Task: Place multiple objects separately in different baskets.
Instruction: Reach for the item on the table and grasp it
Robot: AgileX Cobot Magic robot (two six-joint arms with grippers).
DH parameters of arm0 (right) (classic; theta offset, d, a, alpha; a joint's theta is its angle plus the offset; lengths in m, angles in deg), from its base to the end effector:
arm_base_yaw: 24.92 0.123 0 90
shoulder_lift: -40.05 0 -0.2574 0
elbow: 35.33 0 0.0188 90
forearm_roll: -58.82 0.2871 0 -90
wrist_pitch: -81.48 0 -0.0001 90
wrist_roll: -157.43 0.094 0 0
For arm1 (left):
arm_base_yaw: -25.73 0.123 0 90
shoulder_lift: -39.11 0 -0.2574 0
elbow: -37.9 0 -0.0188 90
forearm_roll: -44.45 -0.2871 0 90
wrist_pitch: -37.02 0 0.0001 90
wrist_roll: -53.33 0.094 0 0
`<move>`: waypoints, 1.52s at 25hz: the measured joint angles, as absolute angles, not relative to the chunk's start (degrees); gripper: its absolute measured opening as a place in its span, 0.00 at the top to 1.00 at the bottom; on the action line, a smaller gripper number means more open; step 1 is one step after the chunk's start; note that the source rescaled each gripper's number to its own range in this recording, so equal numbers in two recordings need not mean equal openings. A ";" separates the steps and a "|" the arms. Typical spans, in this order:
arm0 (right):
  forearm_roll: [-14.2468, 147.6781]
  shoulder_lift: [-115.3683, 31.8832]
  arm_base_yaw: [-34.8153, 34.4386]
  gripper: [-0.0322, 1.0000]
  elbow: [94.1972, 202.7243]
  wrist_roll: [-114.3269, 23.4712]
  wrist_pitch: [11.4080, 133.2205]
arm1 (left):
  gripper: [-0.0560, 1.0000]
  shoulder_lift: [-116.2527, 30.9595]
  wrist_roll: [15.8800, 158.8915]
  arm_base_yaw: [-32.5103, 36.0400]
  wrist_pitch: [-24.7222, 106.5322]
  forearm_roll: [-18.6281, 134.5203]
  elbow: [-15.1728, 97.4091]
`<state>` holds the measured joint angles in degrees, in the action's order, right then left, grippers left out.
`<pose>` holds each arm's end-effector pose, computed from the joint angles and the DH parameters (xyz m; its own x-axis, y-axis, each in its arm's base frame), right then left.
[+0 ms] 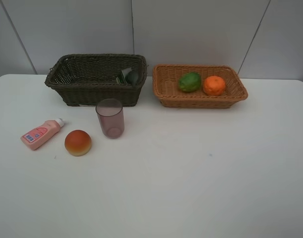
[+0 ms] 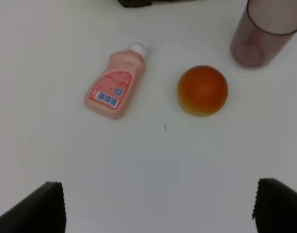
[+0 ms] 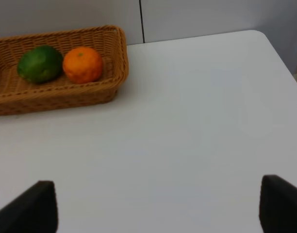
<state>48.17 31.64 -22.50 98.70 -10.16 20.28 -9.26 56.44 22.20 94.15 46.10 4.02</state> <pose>0.0523 -0.0130 0.3036 -0.4082 0.1071 -0.9066 0.1574 0.9865 0.0457 0.1716 -0.0129 0.3014 -0.7539 0.0852 -0.6514 0.1065 0.9943 0.0068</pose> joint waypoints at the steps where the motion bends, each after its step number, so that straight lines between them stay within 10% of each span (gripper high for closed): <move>1: 48.17 31.64 -22.50 0.17 98.70 -10.16 20.28 | 0.00 -12.31 56.82 22.14 94.01 46.10 4.98; 22: 48.17 31.64 -22.50 0.17 98.70 -10.16 20.28 | 0.00 -61.93 65.32 -7.78 88.40 39.82 31.12; 38: 48.17 31.64 -22.50 0.17 98.70 -10.16 20.28 | 0.00 -75.04 75.73 -9.76 85.68 39.21 35.65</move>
<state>48.17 31.64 -22.50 98.70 -10.16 20.28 -75.04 75.73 -9.76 85.68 39.21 35.65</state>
